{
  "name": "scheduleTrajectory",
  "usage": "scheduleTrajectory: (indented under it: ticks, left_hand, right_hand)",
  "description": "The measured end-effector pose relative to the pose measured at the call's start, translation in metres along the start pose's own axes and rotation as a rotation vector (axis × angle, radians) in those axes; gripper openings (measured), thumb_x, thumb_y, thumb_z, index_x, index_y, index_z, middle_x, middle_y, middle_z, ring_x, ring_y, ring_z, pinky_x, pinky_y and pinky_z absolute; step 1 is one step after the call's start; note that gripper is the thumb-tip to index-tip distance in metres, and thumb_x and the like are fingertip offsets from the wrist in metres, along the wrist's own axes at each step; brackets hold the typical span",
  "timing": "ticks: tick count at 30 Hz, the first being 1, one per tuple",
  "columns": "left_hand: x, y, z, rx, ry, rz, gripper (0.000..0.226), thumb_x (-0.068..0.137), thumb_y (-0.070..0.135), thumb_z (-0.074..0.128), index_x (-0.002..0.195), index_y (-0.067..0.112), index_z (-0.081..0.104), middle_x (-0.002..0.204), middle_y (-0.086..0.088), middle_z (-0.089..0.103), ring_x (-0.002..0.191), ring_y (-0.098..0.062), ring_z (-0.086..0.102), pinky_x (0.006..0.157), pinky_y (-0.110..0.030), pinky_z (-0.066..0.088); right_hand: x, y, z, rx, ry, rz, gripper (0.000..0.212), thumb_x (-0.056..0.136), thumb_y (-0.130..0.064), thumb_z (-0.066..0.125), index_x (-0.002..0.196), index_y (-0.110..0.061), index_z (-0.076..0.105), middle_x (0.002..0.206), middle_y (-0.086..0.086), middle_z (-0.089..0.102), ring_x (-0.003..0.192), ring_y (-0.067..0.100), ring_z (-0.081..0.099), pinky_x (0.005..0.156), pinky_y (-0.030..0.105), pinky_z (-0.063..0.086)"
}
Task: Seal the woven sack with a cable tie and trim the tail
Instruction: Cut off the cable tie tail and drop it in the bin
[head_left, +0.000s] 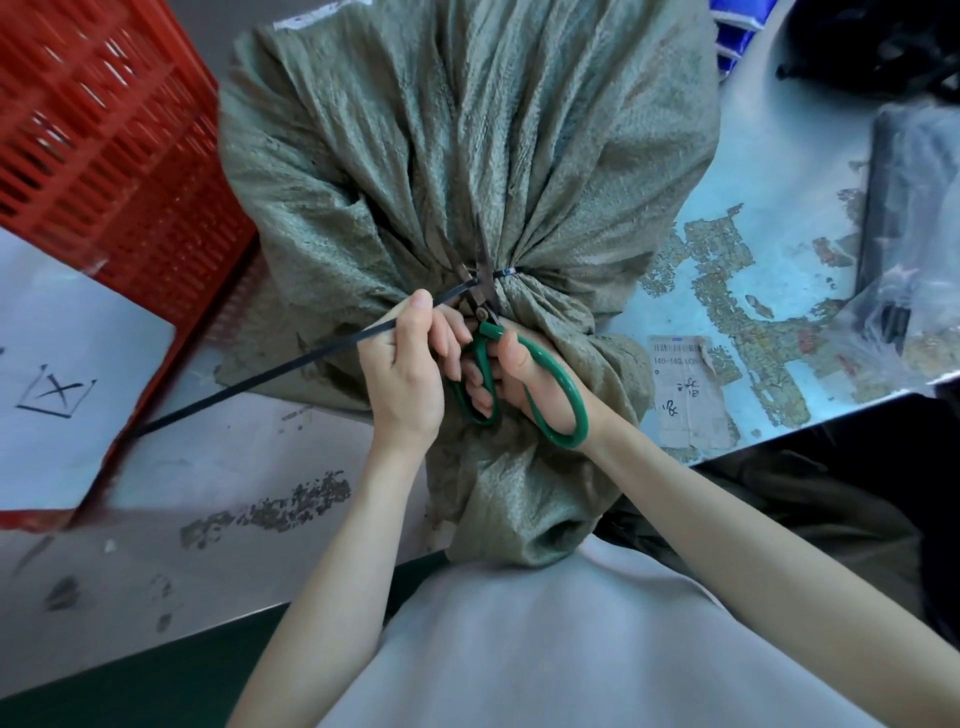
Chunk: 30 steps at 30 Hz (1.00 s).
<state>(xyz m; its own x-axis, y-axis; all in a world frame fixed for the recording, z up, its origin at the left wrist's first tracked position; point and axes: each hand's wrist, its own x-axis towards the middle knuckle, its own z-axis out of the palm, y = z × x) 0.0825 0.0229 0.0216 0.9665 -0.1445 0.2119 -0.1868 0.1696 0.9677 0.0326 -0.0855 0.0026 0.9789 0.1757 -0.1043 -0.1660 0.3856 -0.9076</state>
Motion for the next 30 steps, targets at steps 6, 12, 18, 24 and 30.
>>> scheduleTrajectory:
  ticks: [6, 12, 18, 24, 30]
  left_hand:
    - [0.000, 0.000, -0.001, -0.002, 0.004, 0.016, 0.045, 0.097, 0.005, 0.030, 0.055, 0.018, 0.039, 0.039, -0.010, 0.037, 0.053, -0.014, 0.053, 0.065, -0.024, 0.044]
    - [0.003, -0.001, -0.001, -0.032, 0.000, -0.003, 0.046, 0.096, 0.005, 0.031, 0.053, 0.018, 0.039, 0.036, 0.003, 0.042, 0.051, -0.015, 0.052, 0.065, -0.023, 0.045]
    - [0.000, -0.003, -0.009, -0.081, 0.026, -0.031, 0.046, 0.095, 0.007, 0.032, 0.051, 0.017, 0.039, 0.035, 0.006, 0.042, 0.049, -0.016, 0.051, 0.068, -0.028, 0.046]
    - [-0.009, 0.001, -0.015, -0.111, 0.049, -0.068, 0.050, 0.095, 0.010, 0.033, 0.046, 0.014, 0.042, 0.038, 0.004, 0.042, 0.053, -0.019, 0.052, 0.070, -0.034, 0.051]
    - [-0.015, 0.002, -0.008, -0.044, 0.043, -0.077, 0.051, 0.096, 0.012, 0.035, 0.046, 0.017, 0.047, 0.040, 0.005, 0.046, 0.052, -0.018, 0.055, 0.060, -0.031, 0.045]
  right_hand:
    - [0.000, -0.001, -0.004, 0.049, -0.023, -0.050, 0.068, 0.075, -0.066, 0.062, 0.101, -0.006, 0.047, 0.074, 0.009, 0.037, 0.056, 0.016, 0.036, 0.051, 0.028, 0.034]
    - [0.001, 0.000, -0.004, 0.040, 0.029, -0.057, 0.067, 0.072, -0.064, 0.066, 0.096, -0.004, 0.049, 0.065, 0.008, 0.037, 0.044, 0.013, 0.034, 0.040, 0.023, 0.030]
    - [-0.002, -0.006, -0.003, -0.001, 0.064, -0.097, 0.067, 0.076, -0.062, 0.062, 0.095, 0.001, 0.053, 0.058, 0.008, 0.038, 0.035, 0.014, 0.034, 0.035, 0.020, 0.031]
    - [-0.020, -0.016, -0.002, -0.015, -0.008, -0.167, 0.068, 0.084, -0.056, 0.059, 0.112, 0.005, 0.049, 0.071, 0.014, 0.041, 0.053, 0.021, 0.041, 0.050, 0.032, 0.037]
    - [-0.044, -0.050, -0.028, -0.038, 0.312, -0.273, 0.047, 0.084, -0.033, 0.069, 0.113, 0.001, 0.053, 0.066, 0.010, 0.043, 0.052, 0.019, 0.039, 0.049, 0.030, 0.037]
